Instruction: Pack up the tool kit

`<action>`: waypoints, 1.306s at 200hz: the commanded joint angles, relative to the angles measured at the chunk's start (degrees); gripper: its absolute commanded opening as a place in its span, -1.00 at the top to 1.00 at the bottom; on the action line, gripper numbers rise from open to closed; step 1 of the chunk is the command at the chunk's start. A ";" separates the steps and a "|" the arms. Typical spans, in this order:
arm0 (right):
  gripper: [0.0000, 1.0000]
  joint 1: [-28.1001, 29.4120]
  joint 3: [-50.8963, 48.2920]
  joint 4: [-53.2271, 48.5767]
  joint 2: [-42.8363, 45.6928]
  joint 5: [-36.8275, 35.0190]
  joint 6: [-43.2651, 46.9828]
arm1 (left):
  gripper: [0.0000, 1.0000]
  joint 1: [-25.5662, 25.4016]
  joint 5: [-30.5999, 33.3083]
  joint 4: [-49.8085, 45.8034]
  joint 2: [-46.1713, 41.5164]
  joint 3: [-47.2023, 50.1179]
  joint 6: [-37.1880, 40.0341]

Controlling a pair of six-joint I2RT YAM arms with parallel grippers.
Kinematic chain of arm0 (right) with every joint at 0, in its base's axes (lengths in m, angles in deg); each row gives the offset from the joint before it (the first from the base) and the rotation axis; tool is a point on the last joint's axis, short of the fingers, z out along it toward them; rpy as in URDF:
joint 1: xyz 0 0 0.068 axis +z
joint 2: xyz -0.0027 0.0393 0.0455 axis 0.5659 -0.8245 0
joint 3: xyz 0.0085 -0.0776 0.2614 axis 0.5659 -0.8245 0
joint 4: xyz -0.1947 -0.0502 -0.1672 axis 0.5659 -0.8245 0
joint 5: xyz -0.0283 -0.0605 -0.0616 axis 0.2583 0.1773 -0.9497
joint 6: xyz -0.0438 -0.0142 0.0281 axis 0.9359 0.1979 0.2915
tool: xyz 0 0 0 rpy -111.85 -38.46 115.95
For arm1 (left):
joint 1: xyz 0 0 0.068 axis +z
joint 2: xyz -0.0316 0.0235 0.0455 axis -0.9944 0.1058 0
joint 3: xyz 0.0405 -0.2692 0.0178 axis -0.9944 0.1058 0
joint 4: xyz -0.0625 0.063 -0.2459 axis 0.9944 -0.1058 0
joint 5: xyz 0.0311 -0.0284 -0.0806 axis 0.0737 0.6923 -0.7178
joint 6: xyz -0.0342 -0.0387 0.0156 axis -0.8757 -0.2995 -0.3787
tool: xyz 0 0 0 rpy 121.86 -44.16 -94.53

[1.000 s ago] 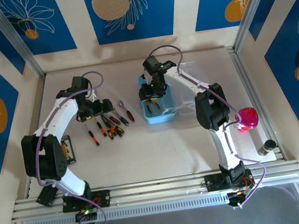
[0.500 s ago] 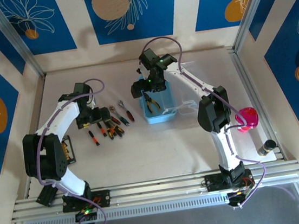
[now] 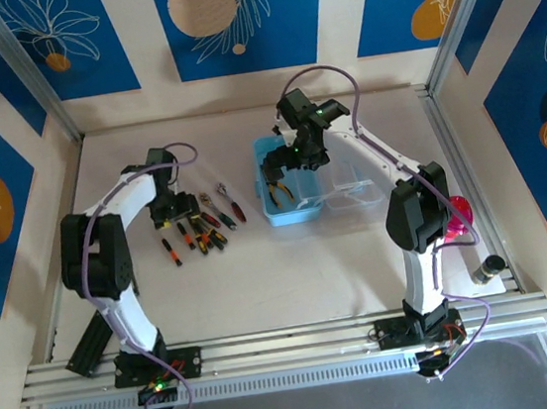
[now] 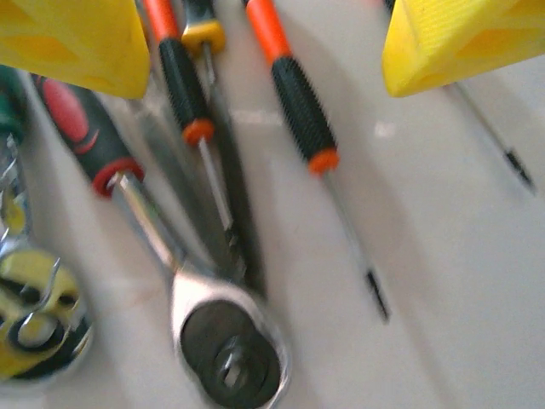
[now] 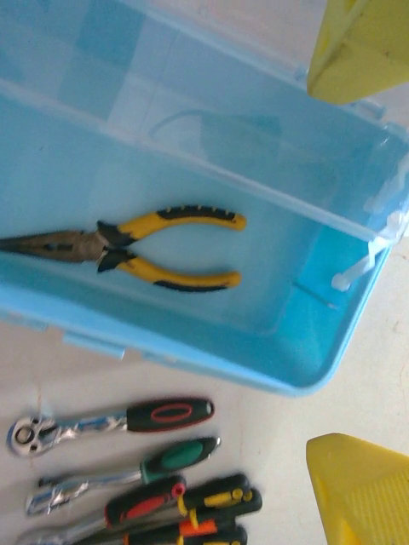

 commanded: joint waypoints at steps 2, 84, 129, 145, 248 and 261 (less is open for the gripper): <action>-0.99 -0.60 -1.29 1.22 2.49 0.38 0.86 | -0.35 0.32 -0.35 0.94 3.31 -5.81 -0.43; -0.99 -2.75 -4.19 2.74 3.90 1.64 0.87 | -0.26 0.19 2.46 -1.79 11.99 -13.69 0.70; -0.99 -3.31 -4.86 3.01 3.94 2.14 0.87 | -0.25 0.18 2.88 -2.20 15.27 -15.96 1.15; -0.99 -3.35 -5.11 3.11 4.08 2.22 0.87 | -0.23 0.14 3.58 -2.42 16.26 -16.77 1.40; -0.99 -4.10 -8.30 4.25 5.76 2.02 0.25 | 0.18 -2.70 2.22 -1.24 20.13 -19.01 0.72; -0.99 -4.23 -8.58 4.21 6.03 1.97 0.26 | 0.30 -2.87 1.69 -1.02 20.17 -18.68 0.63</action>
